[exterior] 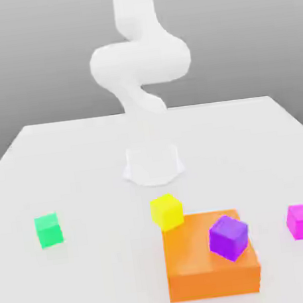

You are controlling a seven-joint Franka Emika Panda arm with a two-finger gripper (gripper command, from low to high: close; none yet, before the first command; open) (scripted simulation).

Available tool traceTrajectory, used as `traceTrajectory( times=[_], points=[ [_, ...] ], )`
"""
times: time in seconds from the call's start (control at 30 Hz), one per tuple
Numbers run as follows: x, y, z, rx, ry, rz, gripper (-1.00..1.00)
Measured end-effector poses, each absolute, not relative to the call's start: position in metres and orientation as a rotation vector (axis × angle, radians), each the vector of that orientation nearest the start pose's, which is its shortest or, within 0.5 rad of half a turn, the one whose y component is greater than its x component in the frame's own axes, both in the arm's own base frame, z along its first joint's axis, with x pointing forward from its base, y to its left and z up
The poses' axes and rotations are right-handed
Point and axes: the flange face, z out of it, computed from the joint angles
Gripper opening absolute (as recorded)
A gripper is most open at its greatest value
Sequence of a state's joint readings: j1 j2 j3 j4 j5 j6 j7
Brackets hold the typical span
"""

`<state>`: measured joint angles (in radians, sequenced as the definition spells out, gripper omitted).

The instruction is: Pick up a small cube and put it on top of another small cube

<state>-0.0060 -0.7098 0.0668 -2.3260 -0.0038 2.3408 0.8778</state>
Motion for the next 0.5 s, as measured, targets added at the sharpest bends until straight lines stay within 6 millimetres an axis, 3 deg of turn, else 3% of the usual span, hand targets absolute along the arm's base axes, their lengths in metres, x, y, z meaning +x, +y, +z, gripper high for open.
traceTrajectory(
  times=[0.1,0.23,0.37,0.5],
  points=[
    [0.413,0.072,0.612,-2.542,1.119,-0.839,0.0],
    [0.438,0.123,0.533,-2.613,1.167,-0.703,0.0],
    [0.443,0.173,0.451,-2.678,1.204,-0.564,0.0],
    [0.428,0.22,0.37,-2.739,1.233,-0.417,0.0]
  ],
)
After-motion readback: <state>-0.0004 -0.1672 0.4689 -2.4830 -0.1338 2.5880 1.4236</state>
